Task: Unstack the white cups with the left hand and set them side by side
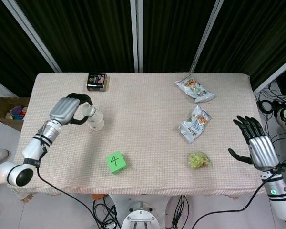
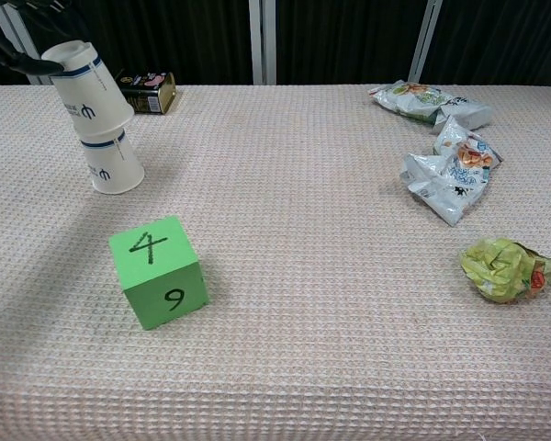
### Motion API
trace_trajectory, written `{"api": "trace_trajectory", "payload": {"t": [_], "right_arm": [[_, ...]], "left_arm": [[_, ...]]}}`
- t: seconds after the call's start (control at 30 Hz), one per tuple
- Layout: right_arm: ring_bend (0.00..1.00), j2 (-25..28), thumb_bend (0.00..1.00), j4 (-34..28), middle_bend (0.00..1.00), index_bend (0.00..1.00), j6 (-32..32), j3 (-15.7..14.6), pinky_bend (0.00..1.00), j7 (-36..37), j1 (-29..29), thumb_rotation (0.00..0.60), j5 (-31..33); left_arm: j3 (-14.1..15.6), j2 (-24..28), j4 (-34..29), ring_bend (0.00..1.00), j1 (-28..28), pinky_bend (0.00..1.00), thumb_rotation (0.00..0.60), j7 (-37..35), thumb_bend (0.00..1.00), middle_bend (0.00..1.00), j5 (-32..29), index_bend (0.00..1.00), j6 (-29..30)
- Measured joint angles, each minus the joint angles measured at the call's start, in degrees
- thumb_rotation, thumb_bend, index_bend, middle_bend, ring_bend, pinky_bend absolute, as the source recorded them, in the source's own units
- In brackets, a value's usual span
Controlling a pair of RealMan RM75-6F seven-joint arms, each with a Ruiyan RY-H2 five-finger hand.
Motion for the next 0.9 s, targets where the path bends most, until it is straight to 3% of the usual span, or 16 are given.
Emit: {"api": "trace_trajectory", "payload": {"t": [0.17,0.33,0.57,0.9], "right_arm": [[0.00,-0.08,0.16,-0.22,0.08,0.11,-0.34,-0.11,0.03,-0.43,0.14,0.600,-0.19],[0.00,-0.12,0.16,-0.37,0.08,0.11,-0.58,-0.23,0.03,-0.50,0.10,0.600,-0.06],[0.00,-0.06,0.16,0.51,0.08,0.11,-0.15,-0.43,0.03,0.77,-0.55,0.600,0.34],[0.00,-0.40,0.16,2.37,0.08,0.11,0.06,-0.53,0.03,2.78,-0.85,0.600,0.38]], "left_arm": [[-0.06,-2.13,-1.32,0.17,-0.49,0.14,0.600,1.50,0.37,0.21,6.22,0.42,2.32],[-0.17,-7.98,0.73,0.17,-4.03,0.14,0.600,6.04,0.37,0.21,5.86,0.41,0.89],[0.18,-13.53,6.49,0.17,-8.90,0.14,0.600,14.10,0.37,0.21,-0.67,0.41,-3.13],[1.54,-16.66,9.16,0.17,-10.89,0.14,0.600,17.07,0.36,0.21,-9.81,0.40,-5.30]]}}
